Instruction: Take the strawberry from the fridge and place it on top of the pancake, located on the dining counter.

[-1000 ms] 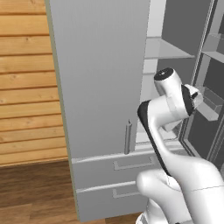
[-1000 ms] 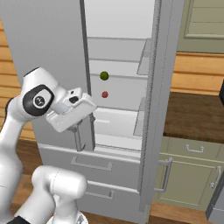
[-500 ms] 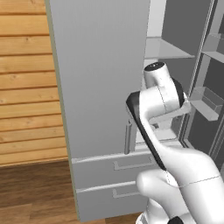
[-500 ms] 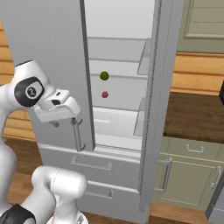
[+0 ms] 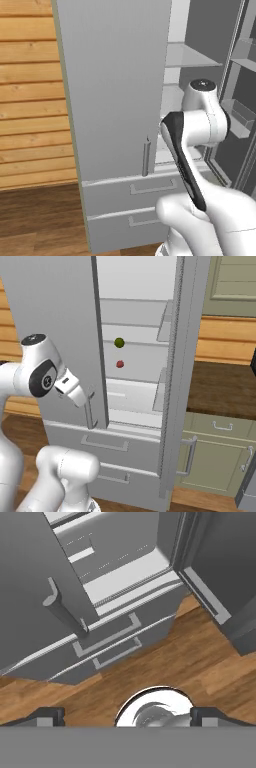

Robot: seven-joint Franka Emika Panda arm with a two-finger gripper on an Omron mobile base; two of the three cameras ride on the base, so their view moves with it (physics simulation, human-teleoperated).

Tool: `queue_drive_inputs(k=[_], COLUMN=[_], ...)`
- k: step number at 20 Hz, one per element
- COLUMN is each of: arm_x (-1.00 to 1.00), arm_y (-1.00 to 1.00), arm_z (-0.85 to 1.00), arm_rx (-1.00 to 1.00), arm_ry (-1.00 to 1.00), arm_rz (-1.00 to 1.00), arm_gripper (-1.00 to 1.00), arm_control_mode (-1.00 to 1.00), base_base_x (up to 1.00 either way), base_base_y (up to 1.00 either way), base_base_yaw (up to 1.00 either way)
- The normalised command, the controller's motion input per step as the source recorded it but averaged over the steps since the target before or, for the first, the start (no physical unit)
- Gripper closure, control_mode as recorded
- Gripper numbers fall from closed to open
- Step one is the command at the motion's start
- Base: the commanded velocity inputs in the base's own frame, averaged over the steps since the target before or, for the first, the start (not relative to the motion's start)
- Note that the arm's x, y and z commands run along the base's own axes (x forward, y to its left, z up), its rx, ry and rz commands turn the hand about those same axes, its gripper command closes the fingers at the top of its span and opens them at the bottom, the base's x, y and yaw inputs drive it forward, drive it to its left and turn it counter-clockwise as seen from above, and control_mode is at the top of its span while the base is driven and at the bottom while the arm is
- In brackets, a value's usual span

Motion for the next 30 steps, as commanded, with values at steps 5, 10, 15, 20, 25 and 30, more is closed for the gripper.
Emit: queue_drive_inputs(k=[5,10,15,20,25,30], arm_x=[0.49,0.53,0.51,0.42,0.5,0.54], arm_y=[0.09,0.02,0.08,0.15,0.1,0.01], arm_z=[-0.01,-0.01,-0.13,-0.36,-0.44,-0.37], arm_rx=[0.01,0.0,0.0,0.0,0.01,0.05], arm_ry=[-0.02,0.0,0.01,0.09,0.04,0.07], arm_rz=[-0.05,0.1,0.13,0.12,0.06,0.06], arm_gripper=[-1.0,-1.0,-1.0,-1.0,-1.0,-1.0], arm_control_mode=[-1.0,-1.0,-1.0,-1.0,-1.0,-1.0], base_base_x=[0.0,0.0,0.0,0.0,0.0,0.0], base_base_y=[0.0,0.0,0.0,0.0,0.0,0.0], base_base_yaw=[0.0,0.0,0.0,0.0,0.0,0.0])
